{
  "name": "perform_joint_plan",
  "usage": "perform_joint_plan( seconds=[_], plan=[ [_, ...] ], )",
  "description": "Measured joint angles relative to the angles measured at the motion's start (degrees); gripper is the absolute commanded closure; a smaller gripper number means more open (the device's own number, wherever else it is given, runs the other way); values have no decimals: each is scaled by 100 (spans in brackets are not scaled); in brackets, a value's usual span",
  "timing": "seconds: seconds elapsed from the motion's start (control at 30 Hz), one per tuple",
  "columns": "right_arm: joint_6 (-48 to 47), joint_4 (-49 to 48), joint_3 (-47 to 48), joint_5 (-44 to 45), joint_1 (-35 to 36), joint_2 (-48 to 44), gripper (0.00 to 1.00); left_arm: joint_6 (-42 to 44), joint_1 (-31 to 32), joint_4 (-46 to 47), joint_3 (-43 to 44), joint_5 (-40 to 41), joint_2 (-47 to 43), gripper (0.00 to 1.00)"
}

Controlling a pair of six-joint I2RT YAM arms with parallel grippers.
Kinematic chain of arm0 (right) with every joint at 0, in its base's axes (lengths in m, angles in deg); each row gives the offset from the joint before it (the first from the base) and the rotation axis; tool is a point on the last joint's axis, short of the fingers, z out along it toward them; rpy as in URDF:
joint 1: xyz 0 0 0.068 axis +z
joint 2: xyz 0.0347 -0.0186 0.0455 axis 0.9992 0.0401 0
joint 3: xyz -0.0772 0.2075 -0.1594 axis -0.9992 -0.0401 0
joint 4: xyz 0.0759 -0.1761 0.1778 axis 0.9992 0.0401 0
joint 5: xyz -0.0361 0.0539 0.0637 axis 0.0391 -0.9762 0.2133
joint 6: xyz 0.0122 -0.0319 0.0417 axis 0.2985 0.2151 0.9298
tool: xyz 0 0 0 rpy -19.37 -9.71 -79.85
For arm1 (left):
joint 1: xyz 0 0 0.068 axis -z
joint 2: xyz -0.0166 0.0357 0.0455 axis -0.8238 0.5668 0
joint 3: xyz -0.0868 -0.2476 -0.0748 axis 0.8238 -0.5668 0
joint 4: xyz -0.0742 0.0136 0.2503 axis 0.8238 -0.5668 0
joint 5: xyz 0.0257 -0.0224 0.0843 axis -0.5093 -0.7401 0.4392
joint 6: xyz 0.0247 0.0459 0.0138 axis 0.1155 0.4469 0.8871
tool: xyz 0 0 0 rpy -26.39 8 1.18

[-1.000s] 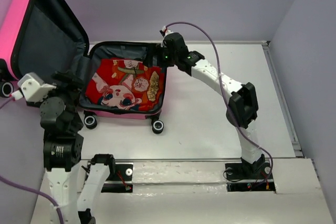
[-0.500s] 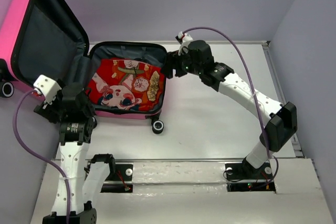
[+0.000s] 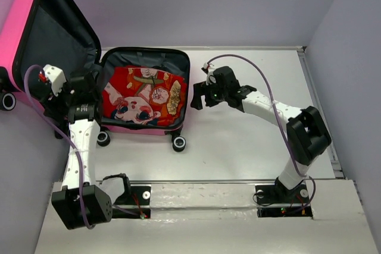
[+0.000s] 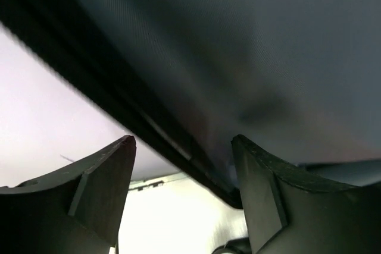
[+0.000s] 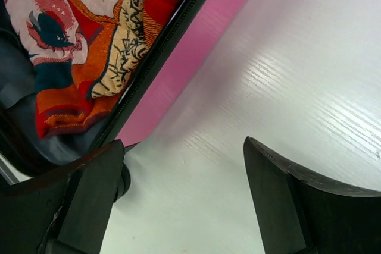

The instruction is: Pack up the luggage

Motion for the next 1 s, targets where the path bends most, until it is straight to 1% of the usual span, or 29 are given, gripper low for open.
perform_joint_plan(
  seconds=[0.1,0.17,0.2,0.23,0.27,0.37,0.4,0.47,0.57,0.6,0.73,0.8,0.9,0.97,1.0],
  plan=[
    [101,-181,13,-140,-11,299,14,122,2,144,203,28,133,34],
    [203,-297,13,-256,-11,470,17,190,7,262,293,13,166,48],
    [293,-358,13,-343,-11,557,20,229,9,302,297,4,164,59],
    [348,-389,13,-396,-11,597,21,232,11,334,297,-11,157,65],
    [417,-439,13,-452,-11,629,25,321,35,398,297,-20,155,74],
    [638,-693,13,-616,-11,658,27,470,44,476,291,37,129,84],
    [721,-772,13,-656,-11,660,29,481,44,535,280,22,111,94],
    [815,-901,13,-748,-11,660,32,476,46,654,256,-20,72,94],
    [946,-1093,-48,-791,-11,636,30,511,52,813,170,-81,-13,94],
    [986,-1145,-129,-787,-11,581,23,525,55,863,129,-109,-44,94],
    [1121,-1147,-391,-802,-11,216,11,553,79,960,46,-199,-118,94],
    [1182,-1233,-393,-855,-11,83,11,592,179,977,0,-210,-186,94],
    [1241,-1325,-341,-929,-7,55,17,691,485,997,-72,-142,-306,94],
    [1287,-1329,-203,-957,9,221,28,778,800,1069,-129,-46,-387,94],
    [1294,-1318,-98,-955,26,374,38,831,890,1104,-160,-4,-437,94]
  ],
)
